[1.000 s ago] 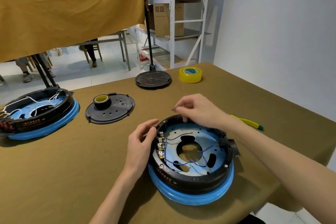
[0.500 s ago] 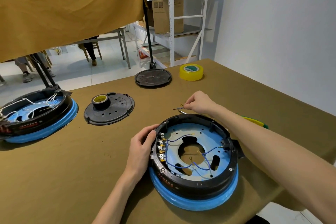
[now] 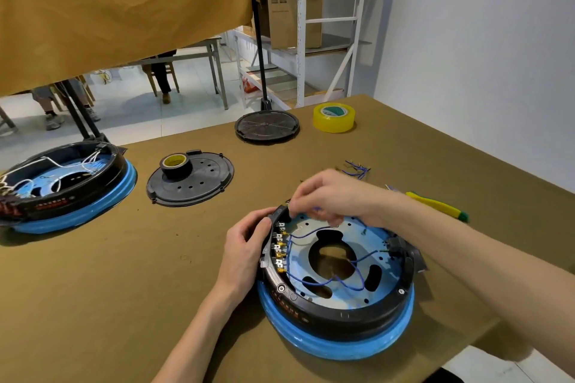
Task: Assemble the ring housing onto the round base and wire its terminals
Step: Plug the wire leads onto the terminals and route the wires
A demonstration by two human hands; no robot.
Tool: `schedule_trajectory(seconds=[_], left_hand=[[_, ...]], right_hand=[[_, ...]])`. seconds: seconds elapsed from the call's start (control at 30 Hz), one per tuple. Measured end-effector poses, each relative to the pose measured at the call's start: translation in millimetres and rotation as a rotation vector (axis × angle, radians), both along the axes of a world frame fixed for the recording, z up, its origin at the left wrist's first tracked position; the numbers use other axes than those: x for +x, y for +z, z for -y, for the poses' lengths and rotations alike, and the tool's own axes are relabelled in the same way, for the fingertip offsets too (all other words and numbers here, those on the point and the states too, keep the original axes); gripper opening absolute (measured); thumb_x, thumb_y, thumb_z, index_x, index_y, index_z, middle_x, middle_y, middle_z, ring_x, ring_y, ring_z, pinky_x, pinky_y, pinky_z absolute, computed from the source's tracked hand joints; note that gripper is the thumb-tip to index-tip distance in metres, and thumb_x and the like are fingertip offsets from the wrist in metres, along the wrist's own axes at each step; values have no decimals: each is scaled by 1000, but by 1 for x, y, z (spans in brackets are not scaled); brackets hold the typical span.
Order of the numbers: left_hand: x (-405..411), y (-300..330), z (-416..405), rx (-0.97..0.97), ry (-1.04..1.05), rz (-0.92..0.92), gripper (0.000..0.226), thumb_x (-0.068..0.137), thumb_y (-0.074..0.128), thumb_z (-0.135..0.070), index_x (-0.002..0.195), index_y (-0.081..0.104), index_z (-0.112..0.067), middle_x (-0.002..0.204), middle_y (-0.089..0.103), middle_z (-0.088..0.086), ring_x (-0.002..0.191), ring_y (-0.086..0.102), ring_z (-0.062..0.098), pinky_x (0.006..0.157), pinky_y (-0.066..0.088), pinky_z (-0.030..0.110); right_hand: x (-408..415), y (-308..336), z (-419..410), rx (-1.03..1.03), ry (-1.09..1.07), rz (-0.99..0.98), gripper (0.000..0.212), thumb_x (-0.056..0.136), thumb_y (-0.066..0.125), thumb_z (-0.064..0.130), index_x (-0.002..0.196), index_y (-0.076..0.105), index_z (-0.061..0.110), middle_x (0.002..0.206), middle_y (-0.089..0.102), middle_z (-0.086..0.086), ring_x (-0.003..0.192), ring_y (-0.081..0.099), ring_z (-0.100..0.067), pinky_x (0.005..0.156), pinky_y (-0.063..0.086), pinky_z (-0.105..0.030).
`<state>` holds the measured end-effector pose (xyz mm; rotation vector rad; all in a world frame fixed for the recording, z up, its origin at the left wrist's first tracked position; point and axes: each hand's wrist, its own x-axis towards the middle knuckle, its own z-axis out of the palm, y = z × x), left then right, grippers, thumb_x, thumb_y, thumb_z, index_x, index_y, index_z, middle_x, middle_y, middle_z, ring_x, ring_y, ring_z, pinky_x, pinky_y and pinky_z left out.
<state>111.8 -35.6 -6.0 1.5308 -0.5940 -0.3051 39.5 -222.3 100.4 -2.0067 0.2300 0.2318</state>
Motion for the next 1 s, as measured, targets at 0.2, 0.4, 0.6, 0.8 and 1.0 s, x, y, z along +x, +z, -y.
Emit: schedule_trajectory(seconds=[0.2, 0.4, 0.6, 0.8, 1.0], left_hand=[[0, 1, 0, 5, 6, -1, 25, 99, 60, -34, 119, 71, -23, 111, 77, 0, 106, 72, 20, 96, 56, 48], [1, -1, 1, 27, 26, 9, 23, 104, 54, -20, 119, 72, -22, 111, 77, 0, 108, 71, 20, 100, 54, 51], [2, -3, 0, 27, 26, 1, 23, 105, 54, -21, 119, 72, -22, 112, 77, 0, 109, 71, 22, 100, 54, 54], [1, -1, 1, 28, 31, -6, 24, 105, 54, -19, 121, 71, -19, 111, 77, 1, 107, 71, 23, 99, 55, 53], [0, 0, 1, 25, 34, 0, 23, 104, 54, -18, 119, 71, -20, 109, 77, -1, 104, 72, 19, 95, 57, 45]], right_hand=[[-15, -19, -14, 68, 66, -120, 14, 93, 69, 16, 86, 78, 9, 59, 54, 0, 47, 42, -11, 46, 34, -22], [-16, -29, -23, -3, 125, -207, 14, 92, 69, 16, 88, 77, 6, 57, 50, 0, 48, 37, -12, 47, 30, -23], [-13, -41, -24, -27, 83, -155, 18, 86, 71, 20, 87, 76, 2, 59, 50, -3, 52, 39, -14, 52, 36, -22], [-14, -44, -22, -10, 113, -103, 19, 82, 70, 24, 85, 78, 6, 70, 57, -10, 59, 46, -10, 64, 42, -24], [-19, -40, -24, 5, 224, -82, 24, 86, 69, 18, 66, 76, 28, 62, 66, 10, 58, 49, -8, 82, 44, -34]])
